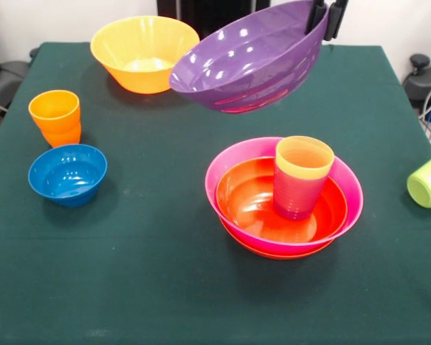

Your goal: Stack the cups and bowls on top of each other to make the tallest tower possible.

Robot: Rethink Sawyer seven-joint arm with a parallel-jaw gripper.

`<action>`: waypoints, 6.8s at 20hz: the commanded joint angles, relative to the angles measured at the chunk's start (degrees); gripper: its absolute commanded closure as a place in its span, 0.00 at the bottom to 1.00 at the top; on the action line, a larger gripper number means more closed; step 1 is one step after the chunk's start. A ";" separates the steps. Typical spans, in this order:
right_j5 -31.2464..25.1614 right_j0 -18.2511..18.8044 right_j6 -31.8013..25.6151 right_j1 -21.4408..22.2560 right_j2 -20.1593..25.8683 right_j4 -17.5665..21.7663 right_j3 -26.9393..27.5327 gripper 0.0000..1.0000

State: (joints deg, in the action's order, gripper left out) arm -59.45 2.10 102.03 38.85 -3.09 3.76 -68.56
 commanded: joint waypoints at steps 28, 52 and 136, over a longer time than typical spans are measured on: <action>4.33 -7.64 7.85 -4.27 -8.99 13.80 2.29 1.00; -1.83 -19.96 23.65 -14.78 -23.02 11.18 12.12 1.00; -25.76 -14.87 29.56 -39.56 -40.98 -12.34 54.35 1.00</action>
State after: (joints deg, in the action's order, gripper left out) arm -82.94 -13.58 118.52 -0.52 -46.29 -6.27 -15.59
